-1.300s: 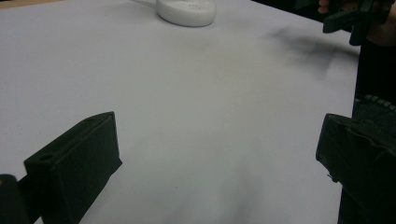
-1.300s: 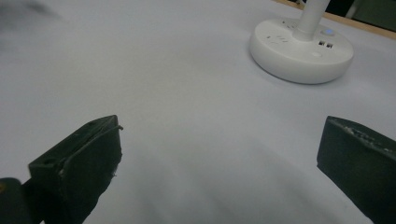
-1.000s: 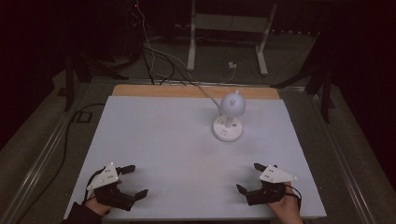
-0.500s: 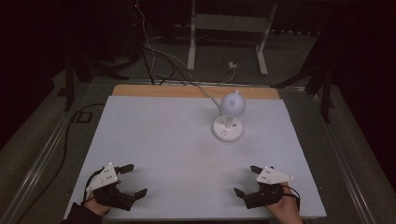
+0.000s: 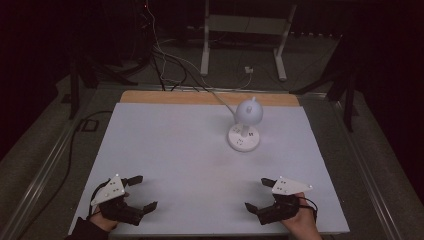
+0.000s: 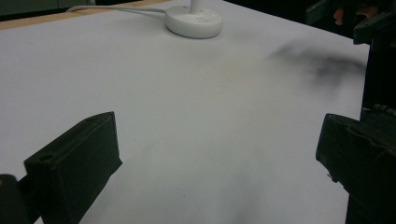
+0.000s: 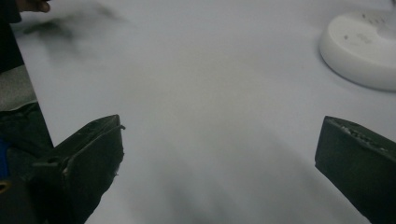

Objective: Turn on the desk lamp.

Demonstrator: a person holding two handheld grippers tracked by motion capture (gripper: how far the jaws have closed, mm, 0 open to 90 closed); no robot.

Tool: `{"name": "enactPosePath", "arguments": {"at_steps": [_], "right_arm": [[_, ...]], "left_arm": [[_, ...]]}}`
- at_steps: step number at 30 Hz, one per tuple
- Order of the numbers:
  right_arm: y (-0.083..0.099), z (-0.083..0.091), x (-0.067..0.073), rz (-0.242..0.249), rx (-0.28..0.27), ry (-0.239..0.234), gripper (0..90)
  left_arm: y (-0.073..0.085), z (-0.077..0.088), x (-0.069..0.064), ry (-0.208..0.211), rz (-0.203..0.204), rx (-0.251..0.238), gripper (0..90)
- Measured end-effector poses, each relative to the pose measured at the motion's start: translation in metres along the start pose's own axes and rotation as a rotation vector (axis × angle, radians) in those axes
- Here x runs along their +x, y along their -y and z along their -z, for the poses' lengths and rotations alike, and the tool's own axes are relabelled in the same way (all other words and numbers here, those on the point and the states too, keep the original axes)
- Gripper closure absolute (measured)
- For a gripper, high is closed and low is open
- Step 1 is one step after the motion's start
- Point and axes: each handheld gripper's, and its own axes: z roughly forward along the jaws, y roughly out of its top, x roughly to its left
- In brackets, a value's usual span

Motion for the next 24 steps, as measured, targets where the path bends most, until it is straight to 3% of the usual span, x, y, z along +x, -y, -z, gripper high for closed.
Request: {"name": "enactPosePath", "arguments": {"at_steps": [9,14,24], "right_arm": [[-0.017,0.006,-0.001,0.026,-0.049,0.012,0.5],[-0.027,0.008,-0.005,0.049,-0.047,0.021,0.0],[-0.043,0.007,-0.019,0.036,-0.071,0.035,0.0]], "left_arm": [[0.0,-0.001,0.0,0.002,0.003,0.002,0.2],[0.0,-0.001,0.0,0.001,0.006,0.002,0.2],[0.0,-0.001,0.0,0.006,0.003,0.007,0.2]]}}
